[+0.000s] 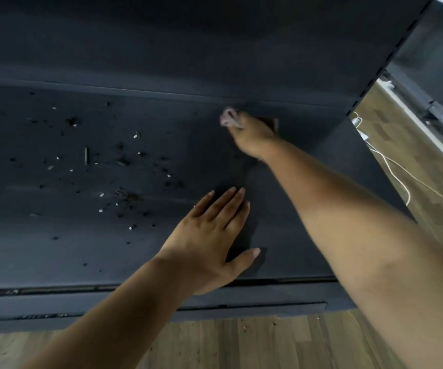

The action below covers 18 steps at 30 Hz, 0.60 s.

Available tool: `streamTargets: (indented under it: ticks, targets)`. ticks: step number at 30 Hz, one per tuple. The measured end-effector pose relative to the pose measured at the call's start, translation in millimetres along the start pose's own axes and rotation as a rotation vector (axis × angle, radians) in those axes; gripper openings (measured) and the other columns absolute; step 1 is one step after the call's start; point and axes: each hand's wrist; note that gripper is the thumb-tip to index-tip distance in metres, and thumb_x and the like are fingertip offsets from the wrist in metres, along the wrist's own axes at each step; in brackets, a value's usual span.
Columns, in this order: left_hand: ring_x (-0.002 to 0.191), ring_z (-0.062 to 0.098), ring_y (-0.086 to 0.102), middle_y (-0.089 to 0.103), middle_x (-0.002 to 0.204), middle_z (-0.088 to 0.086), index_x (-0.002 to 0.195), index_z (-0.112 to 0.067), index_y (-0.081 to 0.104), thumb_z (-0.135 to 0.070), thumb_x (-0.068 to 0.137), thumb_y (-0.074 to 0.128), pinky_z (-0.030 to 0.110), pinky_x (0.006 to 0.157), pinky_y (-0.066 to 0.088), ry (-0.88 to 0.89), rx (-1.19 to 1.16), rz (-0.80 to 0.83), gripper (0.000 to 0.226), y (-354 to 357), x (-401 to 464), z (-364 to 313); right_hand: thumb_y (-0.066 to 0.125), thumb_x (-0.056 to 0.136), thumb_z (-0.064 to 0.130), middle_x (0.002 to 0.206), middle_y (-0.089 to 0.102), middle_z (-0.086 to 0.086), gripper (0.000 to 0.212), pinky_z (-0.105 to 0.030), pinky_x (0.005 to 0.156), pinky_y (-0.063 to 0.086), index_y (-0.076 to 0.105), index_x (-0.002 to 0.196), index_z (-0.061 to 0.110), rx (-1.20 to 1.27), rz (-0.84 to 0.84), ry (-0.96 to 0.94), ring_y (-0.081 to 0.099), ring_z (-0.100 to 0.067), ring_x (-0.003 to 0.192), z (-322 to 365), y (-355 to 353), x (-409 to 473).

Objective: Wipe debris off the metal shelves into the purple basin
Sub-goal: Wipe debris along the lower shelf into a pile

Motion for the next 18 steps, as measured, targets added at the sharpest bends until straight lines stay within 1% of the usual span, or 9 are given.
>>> streamTargets:
  ticks: [3, 5, 7, 9, 12, 14, 16, 17, 18]
  targets:
    - [0.137, 0.009, -0.033, -0.037, 0.145, -0.002, 0.136, -0.018, -0.03, -0.063, 0.069, -0.021, 0.03, 0.114, -0.022, 0.001, 0.007, 0.01, 0.081, 1.3, 0.3, -0.2, 0.038, 0.101, 0.03, 0.13, 0.055, -0.012, 0.035, -0.027, 0.089, 0.037, 0.047, 0.13, 0.013, 0.023, 0.088, -0.149, 0.052, -0.028, 0.118, 33.8, 26.0, -13.3]
    - [0.141, 0.011, -0.029, -0.029, 0.153, 0.0, 0.144, -0.016, -0.025, -0.063, 0.072, -0.02, 0.033, 0.117, -0.017, 0.006, 0.015, -0.012, 0.086, 3.3, -0.3, 0.8, 0.039, 0.1, 0.029, 0.125, 0.058, -0.011, 0.033, -0.028, 0.089, 0.039, 0.048, 0.129, 0.013, 0.093, 0.154, -0.218, 0.054, -0.026, 0.113, 50.1, 38.9, -25.0]
    - [0.143, 0.013, -0.023, -0.02, 0.158, 0.002, 0.151, -0.016, -0.016, -0.062, 0.075, -0.019, 0.035, 0.118, -0.011, 0.016, 0.025, -0.036, 0.089, 4.1, 0.5, 1.2, 0.04, 0.101, 0.027, 0.124, 0.059, -0.011, 0.034, -0.027, 0.089, 0.038, 0.048, 0.13, 0.013, 0.167, 0.199, -0.246, 0.053, -0.025, 0.112, 60.1, 42.6, -35.2]
    - [0.144, 0.012, -0.021, -0.015, 0.16, 0.002, 0.152, -0.015, -0.011, -0.059, 0.077, -0.021, 0.033, 0.118, -0.013, 0.02, 0.025, -0.048, 0.088, 2.9, -2.1, -1.2, 0.04, 0.101, 0.027, 0.123, 0.059, -0.012, 0.033, -0.032, 0.095, 0.04, 0.05, 0.129, 0.012, 0.248, 0.2, -0.229, 0.054, -0.026, 0.112, 63.5, 38.9, -42.8]
    - [0.143, 0.008, -0.016, -0.01, 0.158, 0.002, 0.152, -0.012, -0.003, -0.057, 0.085, -0.018, 0.027, 0.115, -0.015, 0.019, -0.015, -0.09, 0.082, -0.6, -18.2, 2.1, 0.041, 0.099, 0.03, 0.12, 0.062, -0.01, 0.033, -0.043, 0.095, 0.044, 0.052, 0.127, 0.016, 0.263, 0.059, -0.163, 0.058, -0.029, 0.11, 44.9, 28.1, -51.6]
    - [0.144, 0.015, 0.017, 0.024, 0.155, 0.01, 0.147, -0.006, 0.03, -0.049, 0.098, -0.004, 0.03, 0.116, 0.005, 0.02, -0.02, -0.156, 0.074, -3.1, -37.2, 12.5, 0.042, 0.096, 0.034, 0.121, 0.063, -0.005, 0.035, -0.045, 0.096, 0.045, 0.052, 0.127, 0.021, 0.223, -0.074, -0.1, 0.058, -0.028, 0.113, 18.0, 19.8, -59.7]
    - [0.134, 0.022, 0.041, 0.047, 0.143, 0.012, 0.134, -0.003, 0.052, -0.043, 0.102, 0.009, 0.035, 0.109, 0.02, -0.021, 0.02, -0.179, 0.067, -2.5, -60.1, 31.2, 0.041, 0.096, 0.038, 0.123, 0.062, -0.001, 0.035, -0.039, 0.1, 0.042, 0.052, 0.126, 0.025, 0.167, -0.176, 0.017, 0.057, -0.026, 0.116, -10.1, 10.5, -71.9]
    - [0.132, 0.024, 0.044, 0.049, 0.141, 0.013, 0.132, -0.003, 0.054, -0.043, 0.103, 0.01, 0.035, 0.108, 0.021, -0.051, 0.046, -0.184, 0.066, -1.6, -71.5, 43.4, 0.039, 0.098, 0.038, 0.123, 0.062, -0.001, 0.034, -0.03, 0.099, 0.038, 0.052, 0.127, 0.025, 0.153, -0.208, 0.084, 0.056, -0.025, 0.117, -20.9, 6.3, -79.1]
    - [0.131, 0.025, 0.045, 0.05, 0.14, 0.014, 0.131, -0.002, 0.055, -0.043, 0.103, 0.011, 0.035, 0.108, 0.021, -0.085, 0.066, -0.196, 0.067, -2.4, -82.8, 55.7, 0.039, 0.099, 0.036, 0.122, 0.062, -0.001, 0.033, -0.021, 0.091, 0.034, 0.052, 0.127, 0.024, 0.15, -0.23, 0.144, 0.055, -0.024, 0.116, -29.5, 3.9, -85.8]
Point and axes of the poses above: each hand's wrist, its own x-axis towards the middle knuckle, its own y-axis out of the palm, z = x × y
